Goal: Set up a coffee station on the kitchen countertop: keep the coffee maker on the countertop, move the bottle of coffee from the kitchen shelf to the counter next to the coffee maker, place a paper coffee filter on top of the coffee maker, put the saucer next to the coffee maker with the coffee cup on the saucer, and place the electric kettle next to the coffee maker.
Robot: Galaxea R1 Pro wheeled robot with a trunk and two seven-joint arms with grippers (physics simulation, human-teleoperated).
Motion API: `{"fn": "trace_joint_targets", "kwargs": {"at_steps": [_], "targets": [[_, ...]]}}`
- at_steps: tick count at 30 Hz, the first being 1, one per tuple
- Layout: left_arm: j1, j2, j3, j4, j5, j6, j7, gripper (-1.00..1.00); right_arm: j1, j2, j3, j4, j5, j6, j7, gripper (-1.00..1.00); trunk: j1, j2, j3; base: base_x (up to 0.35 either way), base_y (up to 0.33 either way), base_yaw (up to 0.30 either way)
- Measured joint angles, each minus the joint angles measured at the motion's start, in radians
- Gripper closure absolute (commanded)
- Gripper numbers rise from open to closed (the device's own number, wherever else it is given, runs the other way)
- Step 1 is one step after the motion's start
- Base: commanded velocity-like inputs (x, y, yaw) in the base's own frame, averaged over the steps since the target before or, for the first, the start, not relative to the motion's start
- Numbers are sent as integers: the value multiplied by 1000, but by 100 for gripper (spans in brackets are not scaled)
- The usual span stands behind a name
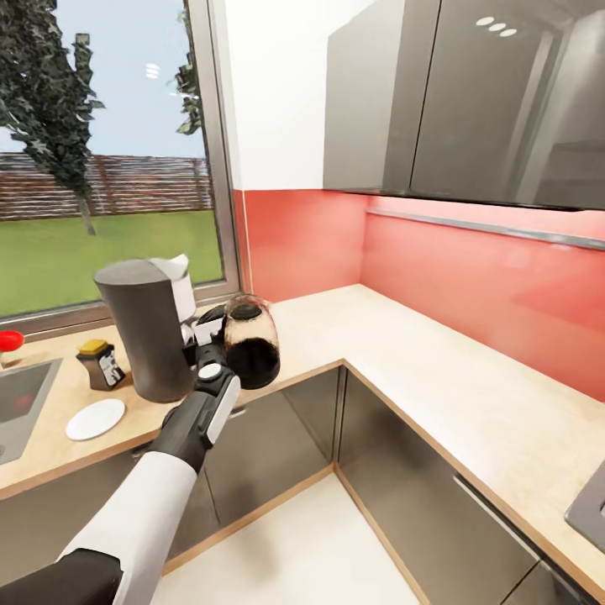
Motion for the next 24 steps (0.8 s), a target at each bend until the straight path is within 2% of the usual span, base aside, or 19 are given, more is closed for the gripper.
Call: {"fn": "trace_joint_targets", "kwargs": {"at_steps": [7, 17, 24], "targets": [[0, 0, 0, 0, 1, 0, 0, 100, 0, -1, 0, 0, 0, 0, 0, -100, 0, 0, 0, 303, 0, 0], [15, 0, 2, 0, 0, -3, -1, 100, 0, -1, 0, 0, 0, 0, 0, -100, 0, 0, 0, 188, 0, 0], [16, 0, 2, 13, 2, -30, -1, 100, 0, -1, 0, 0, 0, 0, 0, -100, 1, 0, 0, 63, 0, 0]]}}
